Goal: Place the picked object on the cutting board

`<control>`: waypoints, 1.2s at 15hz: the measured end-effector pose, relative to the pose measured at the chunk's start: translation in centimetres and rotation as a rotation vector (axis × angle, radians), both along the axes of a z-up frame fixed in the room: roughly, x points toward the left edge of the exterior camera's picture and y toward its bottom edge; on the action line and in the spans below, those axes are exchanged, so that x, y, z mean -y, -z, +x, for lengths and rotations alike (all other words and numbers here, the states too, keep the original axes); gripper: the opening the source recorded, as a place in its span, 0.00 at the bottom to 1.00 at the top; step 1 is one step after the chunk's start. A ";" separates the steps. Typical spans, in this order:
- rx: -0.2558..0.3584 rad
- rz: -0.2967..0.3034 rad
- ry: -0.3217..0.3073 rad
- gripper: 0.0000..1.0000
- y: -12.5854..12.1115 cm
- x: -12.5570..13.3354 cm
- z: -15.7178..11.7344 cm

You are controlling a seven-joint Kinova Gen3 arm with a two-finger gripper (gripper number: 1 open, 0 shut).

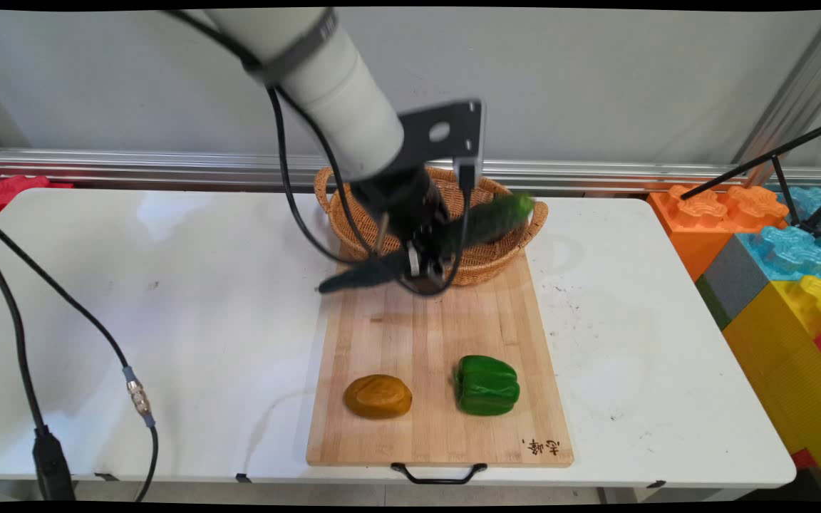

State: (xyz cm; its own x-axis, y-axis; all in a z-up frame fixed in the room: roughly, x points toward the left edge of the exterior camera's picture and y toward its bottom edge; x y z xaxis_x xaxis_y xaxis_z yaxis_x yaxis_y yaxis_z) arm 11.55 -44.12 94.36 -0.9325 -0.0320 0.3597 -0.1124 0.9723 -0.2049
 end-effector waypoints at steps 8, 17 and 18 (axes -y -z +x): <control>0.028 0.023 -0.022 0.00 8.8 1.0 -2.3; 0.028 0.044 -0.055 0.00 13.7 2.8 -3.5; 0.027 0.048 -0.057 1.00 13.9 2.8 -3.6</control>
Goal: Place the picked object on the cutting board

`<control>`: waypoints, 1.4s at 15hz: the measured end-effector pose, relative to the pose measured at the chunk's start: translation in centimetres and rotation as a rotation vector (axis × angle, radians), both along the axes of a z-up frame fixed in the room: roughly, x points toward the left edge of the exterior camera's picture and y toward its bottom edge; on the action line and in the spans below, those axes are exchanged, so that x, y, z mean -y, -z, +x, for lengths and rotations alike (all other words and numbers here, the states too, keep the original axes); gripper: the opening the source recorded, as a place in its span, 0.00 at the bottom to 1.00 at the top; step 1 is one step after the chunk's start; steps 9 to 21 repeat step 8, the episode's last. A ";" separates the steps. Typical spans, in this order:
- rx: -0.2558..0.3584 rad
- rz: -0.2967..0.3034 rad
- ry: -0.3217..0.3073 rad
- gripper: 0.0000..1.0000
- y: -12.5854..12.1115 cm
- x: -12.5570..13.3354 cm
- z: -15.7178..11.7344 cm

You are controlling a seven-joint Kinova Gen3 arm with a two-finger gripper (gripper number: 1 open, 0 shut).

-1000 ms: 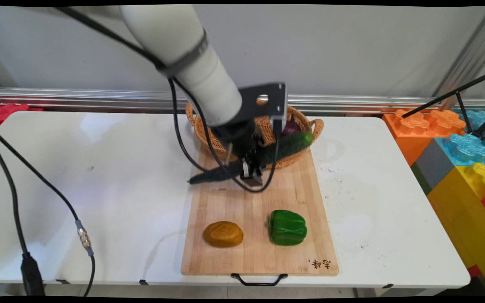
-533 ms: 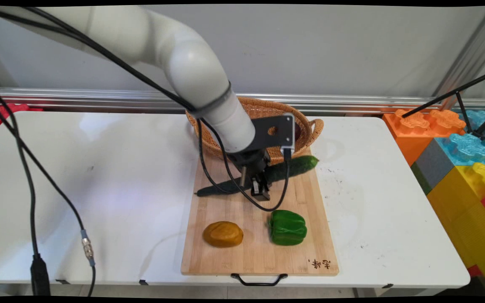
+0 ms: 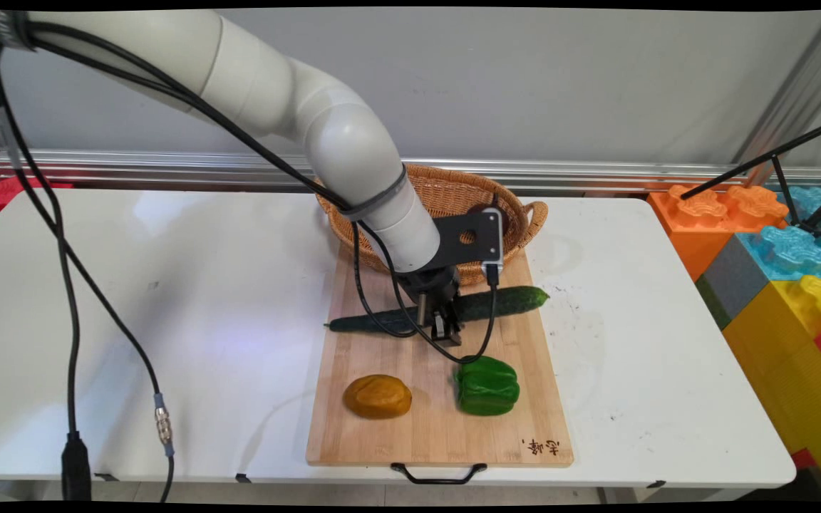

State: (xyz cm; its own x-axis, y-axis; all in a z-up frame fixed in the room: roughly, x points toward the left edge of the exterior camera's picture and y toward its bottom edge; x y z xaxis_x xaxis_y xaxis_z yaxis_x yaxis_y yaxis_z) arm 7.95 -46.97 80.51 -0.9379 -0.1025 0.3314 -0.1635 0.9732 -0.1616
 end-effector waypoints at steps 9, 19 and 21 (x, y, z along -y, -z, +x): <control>-0.016 0.054 -0.028 1.00 -1.0 0.9 -0.1; -0.016 0.054 -0.028 1.00 -1.0 0.9 -0.1; -0.016 0.054 -0.028 1.00 -1.0 0.9 -0.1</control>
